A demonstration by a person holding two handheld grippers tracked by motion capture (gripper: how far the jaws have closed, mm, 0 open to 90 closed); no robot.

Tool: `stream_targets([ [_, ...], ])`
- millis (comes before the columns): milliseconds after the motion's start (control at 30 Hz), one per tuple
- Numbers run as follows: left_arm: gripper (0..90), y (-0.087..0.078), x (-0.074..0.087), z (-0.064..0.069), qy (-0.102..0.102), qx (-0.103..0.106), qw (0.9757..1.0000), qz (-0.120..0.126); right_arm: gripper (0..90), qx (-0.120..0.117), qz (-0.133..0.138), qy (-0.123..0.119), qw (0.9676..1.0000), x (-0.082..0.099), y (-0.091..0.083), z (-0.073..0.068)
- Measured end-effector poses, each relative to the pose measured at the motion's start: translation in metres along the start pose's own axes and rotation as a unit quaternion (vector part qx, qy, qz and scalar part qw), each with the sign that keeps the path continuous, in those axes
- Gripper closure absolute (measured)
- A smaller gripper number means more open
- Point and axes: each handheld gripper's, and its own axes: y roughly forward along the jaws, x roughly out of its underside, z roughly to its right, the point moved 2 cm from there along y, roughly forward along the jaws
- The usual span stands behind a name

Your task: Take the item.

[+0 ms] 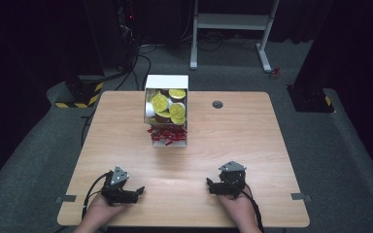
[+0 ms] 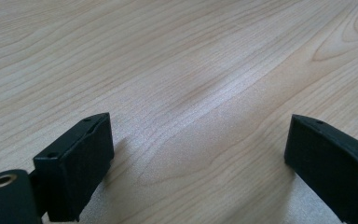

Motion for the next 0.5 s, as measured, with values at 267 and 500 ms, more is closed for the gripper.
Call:
stream_targets([
  [267,8.5,-0.0003,0.0003,0.0002,-0.001,0.002,1.0000,0.000,7.7,0.002,-0.001,0.005,1.0000,0.0004,-0.0005,-0.0011],
  [500,8.5,-0.0006,0.0006,0.0000,0.000,0.003,1.0000,0.000,7.7,0.001,0.000,0.003,1.0000,0.0006,-0.0006,-0.0009],
])
